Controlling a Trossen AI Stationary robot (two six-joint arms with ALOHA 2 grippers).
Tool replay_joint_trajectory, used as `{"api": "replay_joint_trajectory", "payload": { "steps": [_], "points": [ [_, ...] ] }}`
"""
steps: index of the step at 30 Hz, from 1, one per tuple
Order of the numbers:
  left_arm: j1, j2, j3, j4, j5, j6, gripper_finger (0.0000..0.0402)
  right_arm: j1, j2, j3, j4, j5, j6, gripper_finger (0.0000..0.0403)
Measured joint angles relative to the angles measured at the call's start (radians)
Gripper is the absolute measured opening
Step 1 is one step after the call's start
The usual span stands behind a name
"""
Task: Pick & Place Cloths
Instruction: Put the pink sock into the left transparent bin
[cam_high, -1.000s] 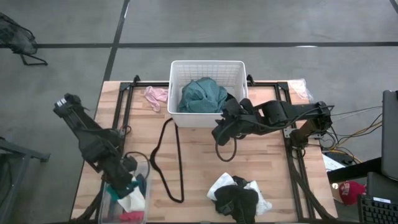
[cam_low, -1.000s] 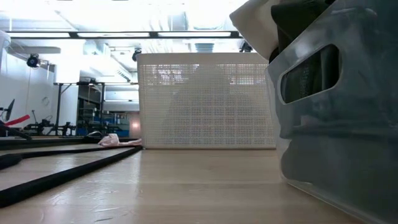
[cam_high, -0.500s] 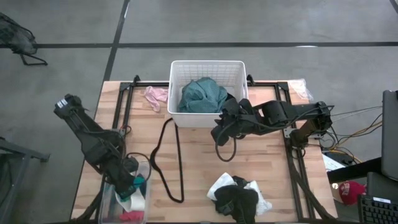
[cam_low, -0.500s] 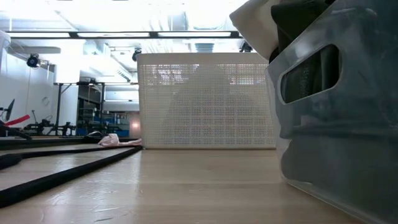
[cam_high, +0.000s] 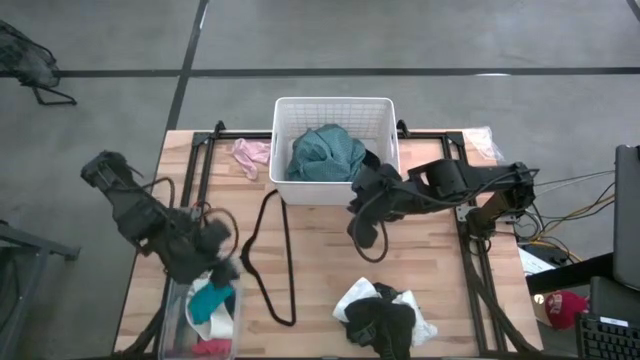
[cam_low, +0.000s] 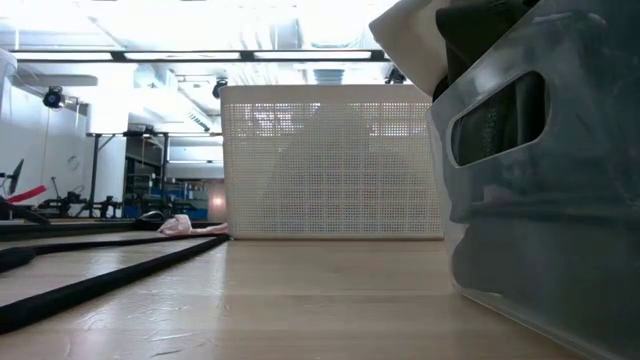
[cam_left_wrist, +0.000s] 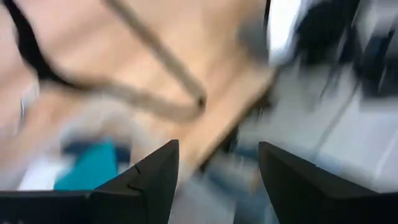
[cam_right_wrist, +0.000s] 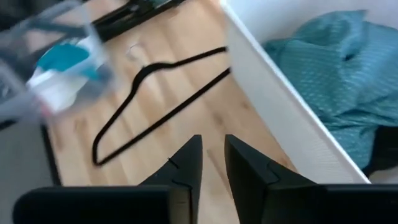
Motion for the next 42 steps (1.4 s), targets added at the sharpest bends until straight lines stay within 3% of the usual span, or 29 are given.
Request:
{"api": "replay_joint_trajectory", "payload": {
  "steps": [6,11,13,20,31,34,38,42],
  "points": [
    [0.13,-0.023,0.016,-0.022,-0.298,-0.027,0.0222,0.007,-0.033,-0.004,-0.01,-0.069,-0.071,0.0017],
    [0.263,-0.057,0.013,-0.027,-0.541,-0.125,0.0222,0.024,-0.059,-0.01,-0.02,-0.069,-0.136,0.0009],
    [0.333,-0.072,0.009,-0.048,-0.582,-0.13,0.0222,0.03,-0.066,-0.015,-0.038,-0.069,-0.141,0.0008],
    [0.672,-0.092,0.009,-0.048,-0.494,-0.018,0.0222,0.046,-0.086,-0.022,-0.068,-0.073,-0.169,0.0008],
    [1.315,-0.051,0.007,-0.04,-0.309,0.416,0.0222,0.044,-0.097,-0.022,-0.07,-0.064,-0.17,0.0008],
    [1.473,-0.026,-0.005,0.03,-0.236,0.497,0.0222,0.033,-0.103,-0.023,-0.069,-0.06,-0.118,0.0008],
    [1.613,0.024,-0.048,0.166,-0.094,0.571,0.0222,0.016,-0.125,-0.022,-0.062,-0.057,-0.106,0.0008],
    [1.665,0.086,-0.098,0.215,-0.037,0.614,0.0222,0.0,-0.145,-0.022,-0.029,-0.057,-0.097,0.0008]
  ]
}}
